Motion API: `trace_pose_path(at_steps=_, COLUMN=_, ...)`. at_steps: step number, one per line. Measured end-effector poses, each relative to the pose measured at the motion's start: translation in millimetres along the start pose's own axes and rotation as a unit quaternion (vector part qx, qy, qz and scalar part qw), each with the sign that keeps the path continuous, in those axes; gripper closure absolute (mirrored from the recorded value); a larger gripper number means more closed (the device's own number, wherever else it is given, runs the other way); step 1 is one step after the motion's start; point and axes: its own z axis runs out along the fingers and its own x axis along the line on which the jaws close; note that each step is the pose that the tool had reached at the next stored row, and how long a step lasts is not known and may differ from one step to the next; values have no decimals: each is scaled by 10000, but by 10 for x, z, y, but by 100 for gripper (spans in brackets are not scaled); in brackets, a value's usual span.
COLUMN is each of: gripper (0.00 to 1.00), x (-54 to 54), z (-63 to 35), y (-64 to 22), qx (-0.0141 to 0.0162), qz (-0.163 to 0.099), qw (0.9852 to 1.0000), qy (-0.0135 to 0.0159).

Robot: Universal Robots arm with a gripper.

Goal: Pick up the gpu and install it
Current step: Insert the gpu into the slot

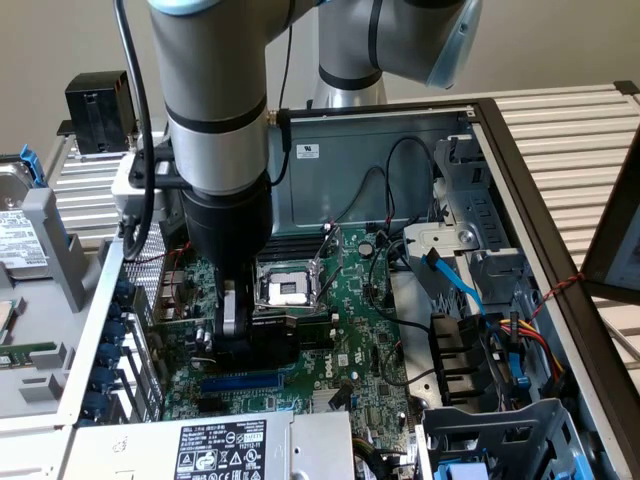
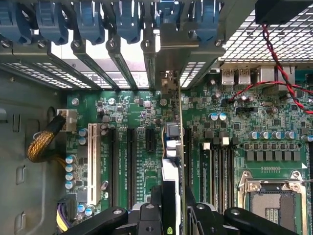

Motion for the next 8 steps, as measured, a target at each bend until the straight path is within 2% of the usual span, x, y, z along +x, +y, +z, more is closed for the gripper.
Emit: trace_pose_path(at_steps=8, gripper=73, x=34, z=7, y=11, qx=-3, qz=46, qw=10000, qy=-56)
